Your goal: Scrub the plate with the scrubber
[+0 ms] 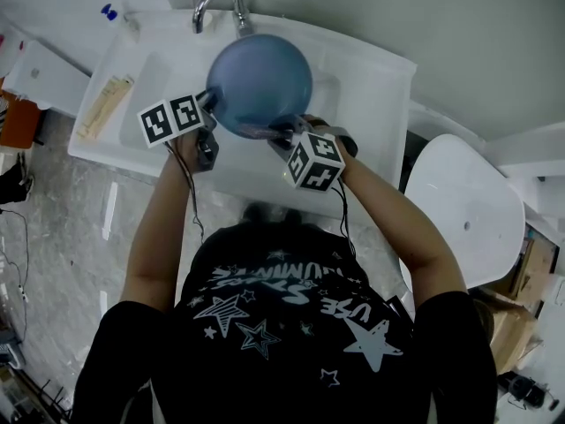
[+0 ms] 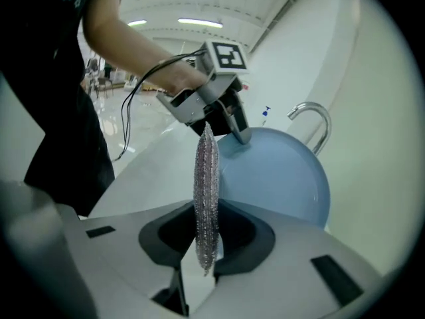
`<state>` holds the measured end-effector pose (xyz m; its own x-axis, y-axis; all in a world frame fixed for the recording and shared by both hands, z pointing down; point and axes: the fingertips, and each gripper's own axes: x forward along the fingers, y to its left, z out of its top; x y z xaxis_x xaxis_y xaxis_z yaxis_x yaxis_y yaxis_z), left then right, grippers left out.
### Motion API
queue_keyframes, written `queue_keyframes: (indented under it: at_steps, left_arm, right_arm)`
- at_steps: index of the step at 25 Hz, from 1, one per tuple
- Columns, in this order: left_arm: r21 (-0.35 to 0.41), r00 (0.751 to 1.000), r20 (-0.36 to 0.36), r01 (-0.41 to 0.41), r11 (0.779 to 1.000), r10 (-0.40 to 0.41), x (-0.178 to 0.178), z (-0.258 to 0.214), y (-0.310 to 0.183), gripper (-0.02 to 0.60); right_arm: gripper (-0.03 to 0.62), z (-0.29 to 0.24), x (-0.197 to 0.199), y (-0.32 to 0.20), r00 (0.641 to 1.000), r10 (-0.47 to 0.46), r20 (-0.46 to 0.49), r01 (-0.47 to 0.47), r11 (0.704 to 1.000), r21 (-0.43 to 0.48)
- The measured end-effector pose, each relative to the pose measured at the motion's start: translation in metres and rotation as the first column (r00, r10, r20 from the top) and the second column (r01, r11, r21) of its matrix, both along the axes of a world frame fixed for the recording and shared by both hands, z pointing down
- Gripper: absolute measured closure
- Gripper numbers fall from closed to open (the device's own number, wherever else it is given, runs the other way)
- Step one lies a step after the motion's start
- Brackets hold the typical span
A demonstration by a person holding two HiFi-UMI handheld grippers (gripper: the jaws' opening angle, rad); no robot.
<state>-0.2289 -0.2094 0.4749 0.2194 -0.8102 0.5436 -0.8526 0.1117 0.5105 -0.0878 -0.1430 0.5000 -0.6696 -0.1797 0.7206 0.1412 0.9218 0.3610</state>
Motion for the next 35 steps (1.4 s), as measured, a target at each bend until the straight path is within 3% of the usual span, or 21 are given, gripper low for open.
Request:
queue_keyframes:
  at_steps: [2,4,7,9,12,15,18,21,23,25,27,30,35]
  left_arm:
    - [0.002,1.0,0.018,-0.002,1.0,0.002,-0.001,0.002,0.001,0.548]
    - [0.001,0.999,0.048,-0.009,1.0,0.009,-0.003,0.004,0.004,0.548]
    - [-0.005,0.977,0.2,-0.076,0.997,0.075,-0.002,0.0,0.007,0.548]
    - [-0.006,0.93,0.34,-0.145,0.989,0.139,0.002,-0.007,0.008,0.548]
    - [0.001,0.832,0.516,-0.236,0.972,0.202,0.009,-0.02,0.006,0.551]
    - [0.003,0.721,0.653,-0.306,0.952,0.23,0.015,-0.031,0.003,0.554]
    - [-0.021,0.553,0.798,-0.374,0.927,0.241,0.022,-0.04,0.002,0.554]
    - [-0.07,0.38,0.888,-0.444,0.894,0.258,0.033,-0.045,0.002,0.554]
    - [-0.102,0.296,0.917,-0.472,0.875,0.266,0.038,-0.045,0.003,0.554]
    - [-0.119,0.245,0.933,-0.485,0.866,0.265,0.04,-0.045,0.003,0.555]
    - [-0.115,0.232,0.938,-0.489,0.865,0.256,0.041,-0.046,0.004,0.554]
    - [-0.091,0.241,0.941,-0.491,0.866,0.236,0.043,-0.05,0.007,0.554]
    - [-0.066,0.288,0.928,-0.497,0.865,0.236,0.043,-0.051,0.009,0.554]
  right_arm:
    - [0.511,-0.01,0.001,-0.005,0.997,0.05,0.065,-0.046,0.997,-0.065]
    - [0.511,-0.024,0.006,-0.017,0.99,0.088,0.111,-0.081,0.995,-0.062]
    - [0.511,-0.055,0.014,-0.044,0.987,0.092,0.131,-0.103,0.992,0.078]
    - [0.511,-0.084,0.013,-0.061,0.987,0.073,0.145,-0.099,0.978,0.185]
    - [0.511,-0.129,0.004,-0.079,0.984,0.047,0.174,-0.097,0.952,0.292]
    - [0.511,-0.152,-0.007,-0.087,0.993,0.014,0.12,-0.055,0.936,0.347]
    - [0.511,-0.151,-0.02,-0.089,0.999,-0.035,0.008,0.029,0.914,0.405]
    - [0.511,-0.138,-0.031,-0.087,0.989,-0.087,-0.123,0.133,0.888,0.439]
    - [0.511,-0.129,-0.037,-0.083,0.976,-0.114,-0.184,0.183,0.886,0.425]
    - [0.511,-0.12,-0.042,-0.076,0.965,-0.134,-0.227,0.218,0.888,0.404]
    - [0.511,-0.113,-0.046,-0.073,0.958,-0.136,-0.253,0.233,0.883,0.408]
    - [0.511,-0.111,-0.048,-0.075,0.959,-0.108,-0.261,0.219,0.87,0.443]
    - [0.511,-0.105,-0.037,-0.079,0.967,-0.073,-0.243,0.171,0.895,0.413]
